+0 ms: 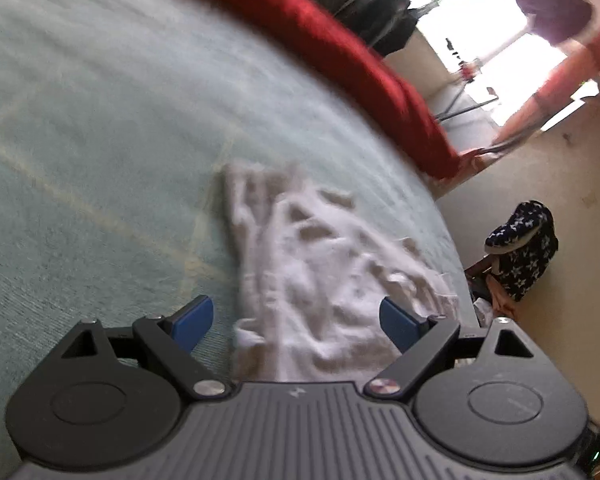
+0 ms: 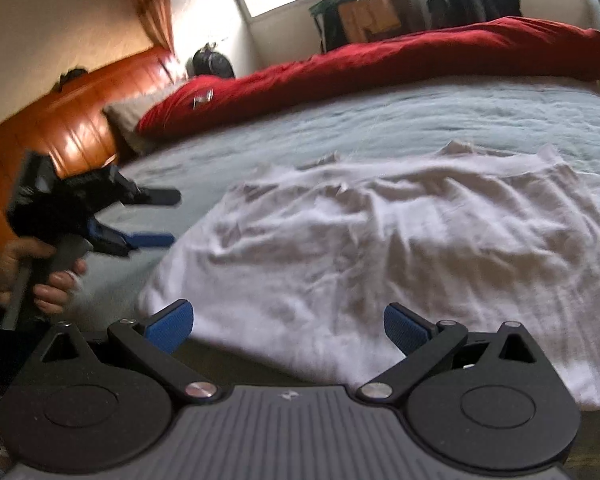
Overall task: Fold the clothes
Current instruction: 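Close the left gripper on the shirt's side edge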
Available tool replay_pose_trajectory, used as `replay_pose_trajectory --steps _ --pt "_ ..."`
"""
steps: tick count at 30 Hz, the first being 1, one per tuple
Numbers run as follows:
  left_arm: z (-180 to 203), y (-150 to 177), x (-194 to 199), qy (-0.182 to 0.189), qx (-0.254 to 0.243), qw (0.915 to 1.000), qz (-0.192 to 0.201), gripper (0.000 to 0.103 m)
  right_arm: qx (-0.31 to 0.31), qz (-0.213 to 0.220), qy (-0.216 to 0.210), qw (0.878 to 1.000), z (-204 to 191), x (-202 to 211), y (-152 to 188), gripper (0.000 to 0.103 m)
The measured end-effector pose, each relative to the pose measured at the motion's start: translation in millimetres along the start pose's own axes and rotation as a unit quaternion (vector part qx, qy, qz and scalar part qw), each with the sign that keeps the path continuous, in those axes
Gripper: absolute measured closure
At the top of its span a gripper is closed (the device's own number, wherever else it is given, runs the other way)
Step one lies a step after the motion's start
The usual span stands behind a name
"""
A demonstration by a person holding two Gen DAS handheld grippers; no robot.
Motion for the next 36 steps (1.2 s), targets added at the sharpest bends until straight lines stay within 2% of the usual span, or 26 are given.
replay_pose_trajectory --steps 6,15,21,25,28,32,36 --pt "-18 -19 -21 0.050 0.034 0.9976 -0.033 0.010 -0.026 0.001 0.007 1.000 15 -8 -4 0.000" --pt "-19 -50 -69 0.077 0.025 0.9953 -0.053 0.009 -0.077 -0.002 0.027 0.997 34 -20 -8 0.000" --pt "-18 -34 -55 0.097 0.005 0.9929 -0.068 0.009 -0.078 0.007 0.027 0.997 35 -15 -8 0.000" --pt "-15 -14 -38 0.111 0.012 0.9903 -0.083 0.010 -0.082 0.009 0.022 0.996 36 -12 -7 0.000" --pt "-18 -8 -35 0.109 0.003 0.9910 -0.078 0.017 -0.084 0.008 0.021 0.996 37 -12 -6 0.000" --pt "-25 -20 -43 0.113 0.022 0.9889 -0.094 0.017 -0.081 0.006 0.024 0.996 36 -13 -4 0.000" --pt "-20 -34 -66 0.113 0.011 0.9879 -0.106 0.017 -0.087 0.005 0.030 0.996 39 -14 -3 0.000"
Point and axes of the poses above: each gripper's, at about its wrist camera, not at the fingertips, and x roughly against the way its jaws point, z to its right, y to its underside, the point moved 1 cm from there along -x, roughly the way its jaws point, and after that the axes turned 11 degrees about y, right-handed, at the moved point
